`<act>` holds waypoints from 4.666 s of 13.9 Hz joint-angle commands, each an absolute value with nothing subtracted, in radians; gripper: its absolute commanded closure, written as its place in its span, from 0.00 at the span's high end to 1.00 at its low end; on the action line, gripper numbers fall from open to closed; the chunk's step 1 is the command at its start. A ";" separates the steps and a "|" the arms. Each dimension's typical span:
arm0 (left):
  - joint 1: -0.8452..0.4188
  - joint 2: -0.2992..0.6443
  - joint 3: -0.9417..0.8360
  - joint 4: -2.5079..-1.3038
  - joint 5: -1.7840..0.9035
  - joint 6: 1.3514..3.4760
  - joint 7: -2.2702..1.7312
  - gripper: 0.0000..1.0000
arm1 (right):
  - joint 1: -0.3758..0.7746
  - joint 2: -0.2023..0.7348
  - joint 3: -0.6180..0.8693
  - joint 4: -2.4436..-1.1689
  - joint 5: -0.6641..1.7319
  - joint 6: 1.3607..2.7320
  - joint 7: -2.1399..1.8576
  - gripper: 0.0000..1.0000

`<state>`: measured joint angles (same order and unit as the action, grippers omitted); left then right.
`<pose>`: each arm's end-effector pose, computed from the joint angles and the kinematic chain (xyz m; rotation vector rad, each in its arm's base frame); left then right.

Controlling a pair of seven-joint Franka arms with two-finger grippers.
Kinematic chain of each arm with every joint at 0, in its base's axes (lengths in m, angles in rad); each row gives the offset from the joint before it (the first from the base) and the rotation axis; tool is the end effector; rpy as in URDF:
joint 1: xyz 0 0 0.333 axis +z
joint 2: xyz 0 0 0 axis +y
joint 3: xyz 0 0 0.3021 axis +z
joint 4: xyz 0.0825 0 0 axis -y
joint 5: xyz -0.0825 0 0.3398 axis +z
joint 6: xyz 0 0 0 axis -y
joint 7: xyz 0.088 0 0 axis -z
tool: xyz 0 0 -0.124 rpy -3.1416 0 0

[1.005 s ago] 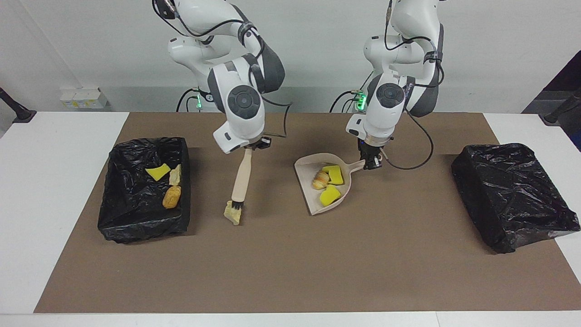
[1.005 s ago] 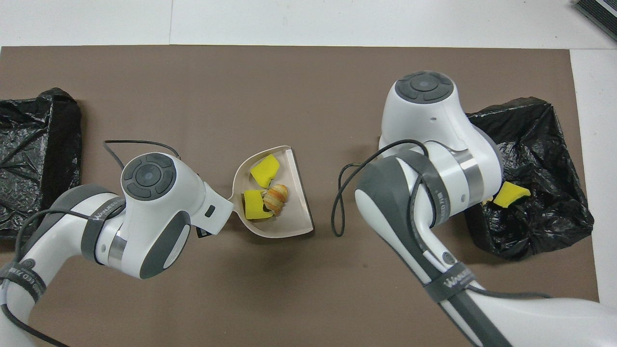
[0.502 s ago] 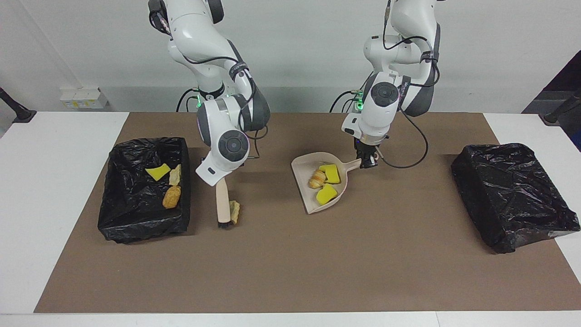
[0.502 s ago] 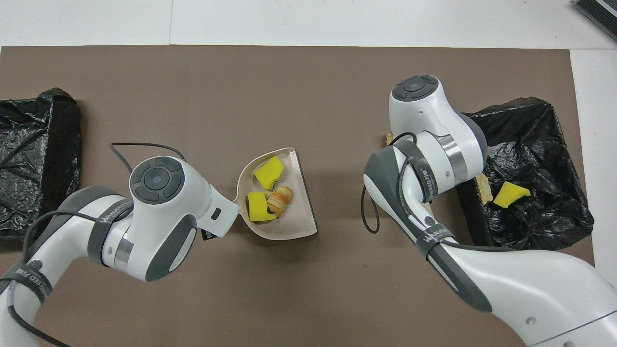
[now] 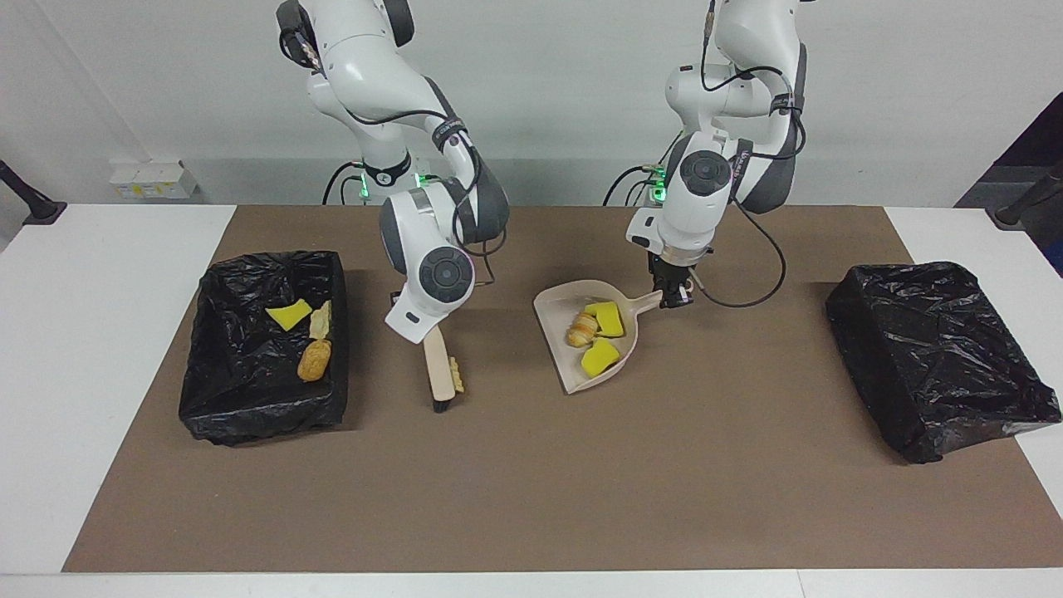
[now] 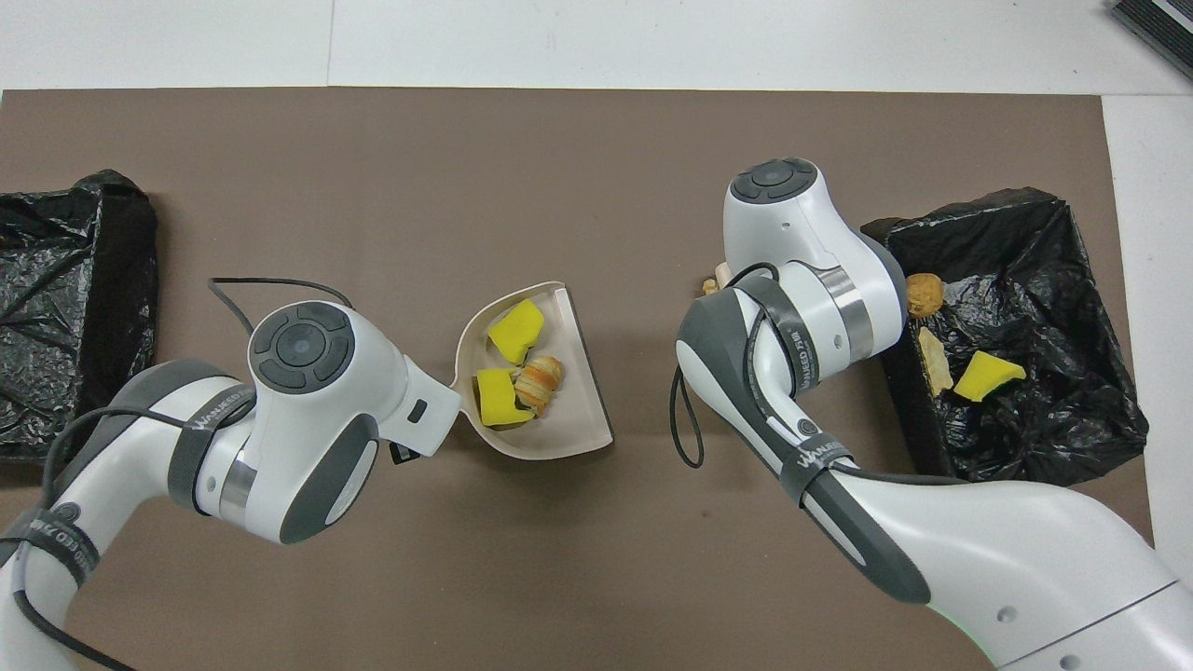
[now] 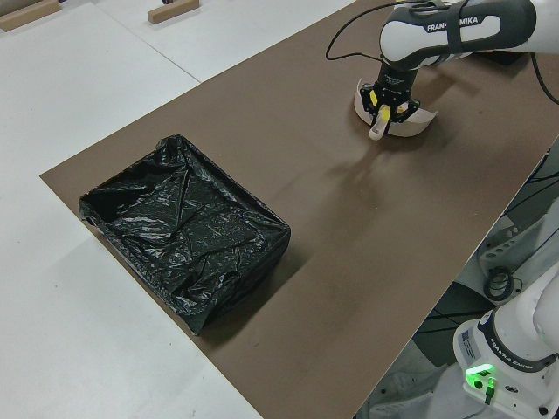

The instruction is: Sweep and dump trash in bin

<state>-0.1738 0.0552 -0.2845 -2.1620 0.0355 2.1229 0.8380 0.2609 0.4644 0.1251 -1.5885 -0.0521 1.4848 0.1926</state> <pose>0.4459 -0.2169 0.3606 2.4795 -1.9176 -0.1457 0.5202 0.1962 0.3314 2.8634 0.2975 -0.8024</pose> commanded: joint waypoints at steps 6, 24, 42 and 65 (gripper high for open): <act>-0.212 0.031 -0.276 -2.163 0.071 2.054 0.804 0.00 | 0.336 0.430 0.137 -1.649 0.277 1.575 0.250 0.00; -0.104 0.038 -0.278 -2.214 -0.133 2.244 1.158 0.00 | 0.379 0.391 0.144 -1.559 0.581 1.514 0.471 0.00; 0.194 0.110 -0.278 -2.054 -0.385 2.067 1.624 0.00 | 0.305 0.199 0.054 -1.624 0.310 1.391 0.528 0.00; 0.589 0.255 -0.259 -1.494 -0.036 1.626 1.624 0.00 | 0.831 0.331 0.063 -1.804 0.430 1.802 0.686 0.00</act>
<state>0.5750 0.2058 -0.2468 -1.5947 -0.0858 1.6719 1.6471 0.8356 0.3438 0.0650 -1.7848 0.4259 1.7852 0.7135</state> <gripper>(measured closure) 0.687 0.740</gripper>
